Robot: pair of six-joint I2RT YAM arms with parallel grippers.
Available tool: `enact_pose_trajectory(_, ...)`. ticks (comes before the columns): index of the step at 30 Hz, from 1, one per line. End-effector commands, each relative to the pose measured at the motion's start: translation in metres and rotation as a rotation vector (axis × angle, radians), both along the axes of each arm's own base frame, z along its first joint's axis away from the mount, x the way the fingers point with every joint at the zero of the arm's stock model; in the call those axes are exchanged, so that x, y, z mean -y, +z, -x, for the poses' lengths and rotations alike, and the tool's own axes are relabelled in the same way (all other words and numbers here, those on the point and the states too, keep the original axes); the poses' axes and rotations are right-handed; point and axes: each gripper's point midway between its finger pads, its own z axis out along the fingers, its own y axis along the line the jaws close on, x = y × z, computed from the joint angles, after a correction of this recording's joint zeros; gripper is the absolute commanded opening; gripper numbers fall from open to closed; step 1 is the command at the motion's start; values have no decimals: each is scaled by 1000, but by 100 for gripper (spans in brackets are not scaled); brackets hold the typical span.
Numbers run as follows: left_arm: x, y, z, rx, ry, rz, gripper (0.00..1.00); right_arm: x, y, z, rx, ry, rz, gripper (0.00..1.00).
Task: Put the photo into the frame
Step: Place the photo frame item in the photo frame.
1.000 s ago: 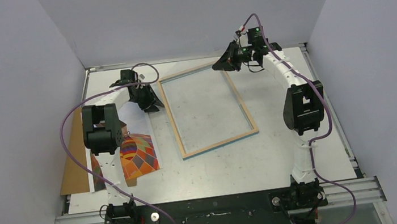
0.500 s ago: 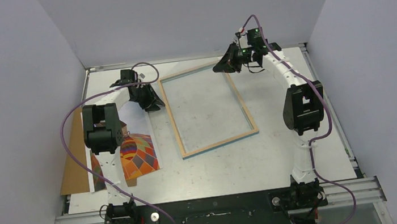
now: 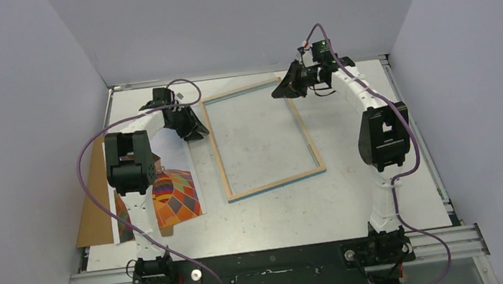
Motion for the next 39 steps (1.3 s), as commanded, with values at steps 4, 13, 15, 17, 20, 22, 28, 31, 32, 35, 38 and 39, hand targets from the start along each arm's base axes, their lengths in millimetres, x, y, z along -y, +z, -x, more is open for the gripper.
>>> enact_pose_trajectory(4,-3,-5,-16,35,3,-9,33,7,15,12,46,10,57,0)
enact_pose_trajectory(13,-2,-9,-18,21,2,-11,32,12,10,15,55,-9,87,0)
enact_pose_trajectory(15,-2,-10,-19,18,3,-10,32,13,7,14,55,-7,91,0)
enact_pose_trajectory(17,-2,-11,-19,6,16,-10,32,14,4,14,54,-11,104,0)
enact_pose_trajectory(20,-3,-13,-19,1,20,-16,32,22,4,12,60,-27,114,0)
enact_pose_trajectory(22,-2,-14,-19,-3,20,-12,32,22,1,14,55,-21,114,0)
enact_pose_trajectory(28,-2,-18,-19,-16,19,-15,29,26,-14,22,30,-13,137,0)
enact_pose_trajectory(31,-3,-19,-20,-20,17,-16,29,25,-18,22,34,-12,128,0)
enact_pose_trajectory(32,-2,-19,-20,-20,16,-15,29,24,-19,22,38,-5,122,0)
enact_pose_trajectory(35,-2,-19,-20,-22,14,-13,29,19,-18,18,78,13,90,0)
enact_pose_trajectory(38,-2,-20,-20,-23,12,-14,29,11,-11,14,124,24,19,0)
enact_pose_trajectory(39,-2,-20,-20,-24,12,-14,29,10,-9,12,136,18,-2,0)
